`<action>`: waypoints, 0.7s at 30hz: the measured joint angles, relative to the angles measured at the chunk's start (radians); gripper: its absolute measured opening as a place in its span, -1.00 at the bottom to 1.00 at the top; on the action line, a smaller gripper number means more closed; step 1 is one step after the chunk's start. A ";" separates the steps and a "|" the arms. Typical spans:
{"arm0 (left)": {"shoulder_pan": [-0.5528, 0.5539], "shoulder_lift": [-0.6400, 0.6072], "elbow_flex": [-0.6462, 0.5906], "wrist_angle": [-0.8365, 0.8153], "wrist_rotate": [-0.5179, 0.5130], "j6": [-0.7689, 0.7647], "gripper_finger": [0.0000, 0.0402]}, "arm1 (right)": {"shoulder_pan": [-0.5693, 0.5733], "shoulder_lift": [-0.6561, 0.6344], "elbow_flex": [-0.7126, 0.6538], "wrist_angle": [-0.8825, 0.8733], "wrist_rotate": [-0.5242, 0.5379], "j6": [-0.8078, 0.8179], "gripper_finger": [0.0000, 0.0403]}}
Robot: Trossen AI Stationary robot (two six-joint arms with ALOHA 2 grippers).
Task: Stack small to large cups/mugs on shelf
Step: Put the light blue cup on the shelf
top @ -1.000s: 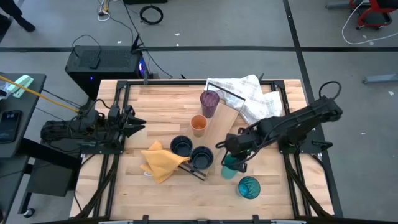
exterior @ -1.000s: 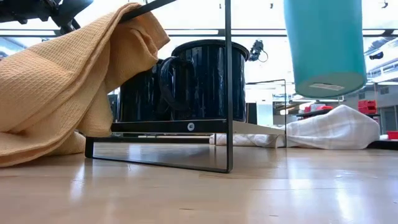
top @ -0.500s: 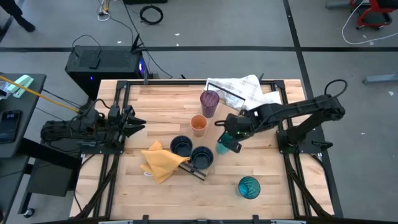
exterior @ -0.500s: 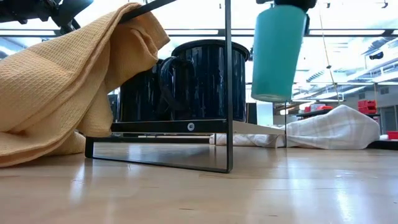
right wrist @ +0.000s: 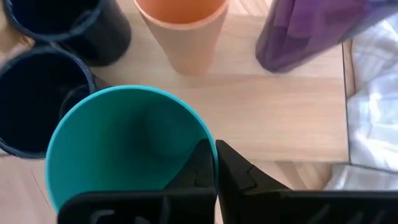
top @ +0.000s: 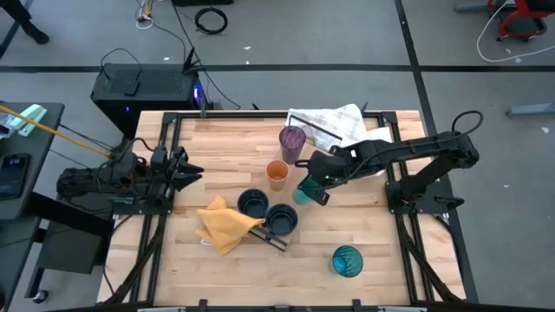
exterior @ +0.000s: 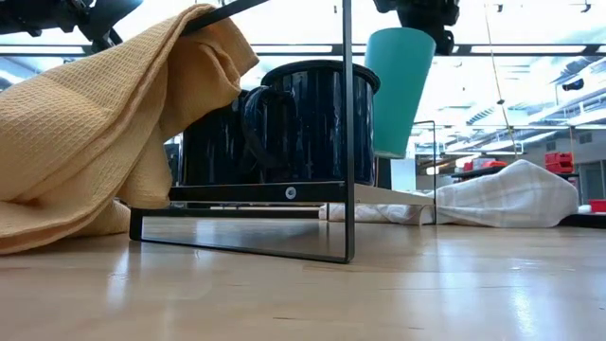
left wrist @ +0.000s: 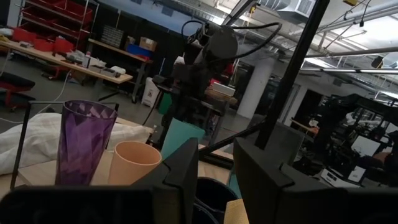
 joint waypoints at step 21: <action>0.000 0.000 0.000 0.000 0.000 0.000 -0.45 | -0.059 0.000 0.000 0.082 -0.067 -0.089 -1.00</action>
